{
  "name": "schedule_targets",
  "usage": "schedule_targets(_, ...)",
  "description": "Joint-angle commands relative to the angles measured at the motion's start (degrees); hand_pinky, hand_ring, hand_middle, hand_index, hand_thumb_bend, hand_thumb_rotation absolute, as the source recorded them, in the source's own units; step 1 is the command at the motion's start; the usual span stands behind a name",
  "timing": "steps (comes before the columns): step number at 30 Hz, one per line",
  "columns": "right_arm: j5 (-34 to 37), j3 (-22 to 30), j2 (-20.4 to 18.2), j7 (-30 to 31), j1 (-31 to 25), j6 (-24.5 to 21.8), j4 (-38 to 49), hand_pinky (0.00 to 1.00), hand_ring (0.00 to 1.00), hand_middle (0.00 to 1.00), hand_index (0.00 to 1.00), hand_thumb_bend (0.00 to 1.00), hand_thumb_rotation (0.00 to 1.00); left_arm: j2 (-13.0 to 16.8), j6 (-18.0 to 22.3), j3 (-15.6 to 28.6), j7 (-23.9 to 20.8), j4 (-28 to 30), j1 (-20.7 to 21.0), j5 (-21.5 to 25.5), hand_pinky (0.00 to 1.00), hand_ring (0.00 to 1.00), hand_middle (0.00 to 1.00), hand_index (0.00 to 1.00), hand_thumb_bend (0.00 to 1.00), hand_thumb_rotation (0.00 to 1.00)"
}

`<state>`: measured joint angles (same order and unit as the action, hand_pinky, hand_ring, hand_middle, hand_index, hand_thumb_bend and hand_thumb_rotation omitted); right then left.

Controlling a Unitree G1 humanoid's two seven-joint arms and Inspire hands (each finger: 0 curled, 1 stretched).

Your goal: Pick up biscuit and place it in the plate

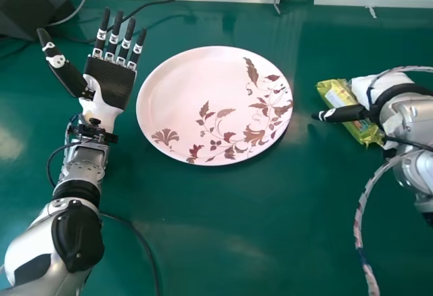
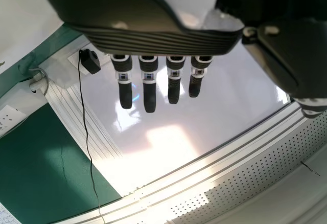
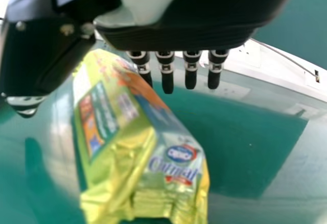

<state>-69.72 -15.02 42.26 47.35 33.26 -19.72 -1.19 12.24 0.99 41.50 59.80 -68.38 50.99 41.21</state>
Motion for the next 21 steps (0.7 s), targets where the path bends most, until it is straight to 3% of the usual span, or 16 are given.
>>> schedule_targets(1, -1.09, -0.75, -0.70, -3.12, -0.05, -0.53, -1.09, 0.97, 1.00, 1.00, 1.00, 1.00, 0.70, -0.37, -0.48, 0.18, 1.03, -1.49, -1.77, 0.31, 0.83, 0.87, 0.97, 1.00, 1.00, 0.70)
schedule_targets(21, -5.81, -3.56, -4.46, -23.26, -2.95, -7.15, -9.47, 1.00, 1.00, 1.00, 1.00, 1.00, 0.71, -0.37, 0.71, 0.02, 1.64, -1.28, -1.75, 0.09, 0.85, 0.84, 0.95, 1.00, 1.00, 0.57)
